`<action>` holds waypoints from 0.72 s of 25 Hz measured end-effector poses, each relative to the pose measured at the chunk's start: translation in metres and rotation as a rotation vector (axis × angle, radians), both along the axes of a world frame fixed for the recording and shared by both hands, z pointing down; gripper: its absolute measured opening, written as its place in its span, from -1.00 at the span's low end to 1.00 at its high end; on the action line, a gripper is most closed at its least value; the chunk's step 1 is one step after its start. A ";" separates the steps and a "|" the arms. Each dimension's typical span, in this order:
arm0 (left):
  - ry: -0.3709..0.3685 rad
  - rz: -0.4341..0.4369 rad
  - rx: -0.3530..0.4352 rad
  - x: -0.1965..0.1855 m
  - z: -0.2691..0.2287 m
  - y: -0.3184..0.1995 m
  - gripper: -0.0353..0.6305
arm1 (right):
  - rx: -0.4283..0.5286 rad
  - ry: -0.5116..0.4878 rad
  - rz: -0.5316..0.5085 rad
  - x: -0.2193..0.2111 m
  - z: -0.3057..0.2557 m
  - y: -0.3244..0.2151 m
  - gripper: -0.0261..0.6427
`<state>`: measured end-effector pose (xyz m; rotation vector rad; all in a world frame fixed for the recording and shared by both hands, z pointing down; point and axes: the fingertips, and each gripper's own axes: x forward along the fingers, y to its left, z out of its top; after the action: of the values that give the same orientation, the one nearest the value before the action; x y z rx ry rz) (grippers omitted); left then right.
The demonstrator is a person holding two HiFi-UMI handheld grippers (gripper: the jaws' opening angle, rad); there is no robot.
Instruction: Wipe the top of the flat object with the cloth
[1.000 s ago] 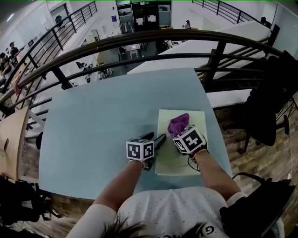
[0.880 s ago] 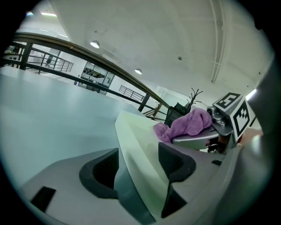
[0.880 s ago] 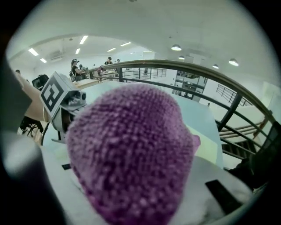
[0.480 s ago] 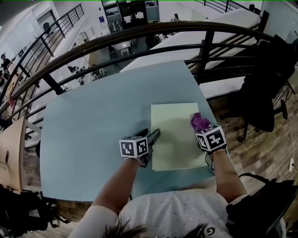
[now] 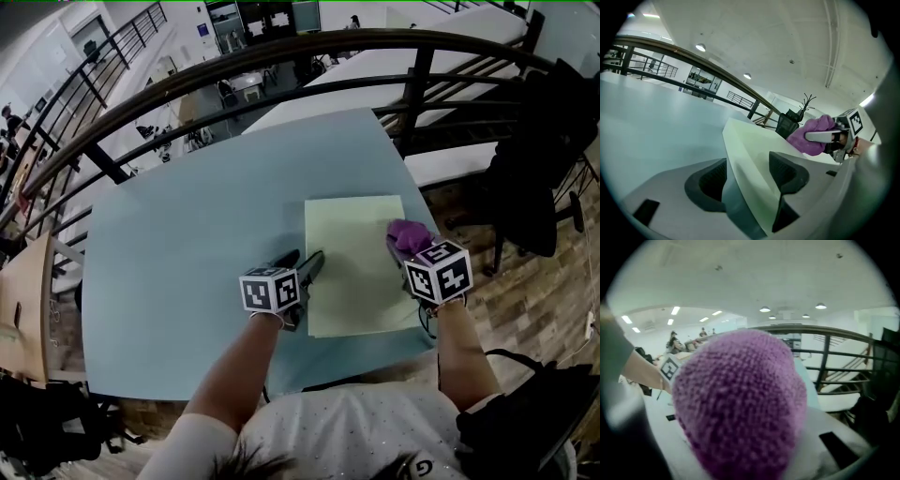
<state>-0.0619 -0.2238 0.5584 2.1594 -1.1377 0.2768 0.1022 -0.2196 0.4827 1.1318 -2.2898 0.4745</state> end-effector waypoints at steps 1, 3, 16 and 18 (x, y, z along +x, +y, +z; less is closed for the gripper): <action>-0.004 -0.003 0.004 0.000 0.000 0.000 -0.06 | 0.008 -0.073 -0.109 -0.030 -0.011 0.009 -0.82; -0.003 -0.004 0.005 0.000 0.001 0.000 -0.06 | -0.032 -0.232 -0.297 -0.085 -0.025 0.033 -0.82; -0.001 -0.001 0.010 0.001 0.002 0.000 -0.06 | -0.045 0.291 -0.350 -0.109 0.058 0.030 -0.82; -0.003 -0.002 0.011 0.001 0.001 0.000 -0.06 | -0.036 0.276 -0.313 -0.102 0.058 0.026 -0.82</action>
<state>-0.0607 -0.2240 0.5598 2.1678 -1.1457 0.2740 0.0002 -0.1937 0.5405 0.7484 -2.1508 0.2215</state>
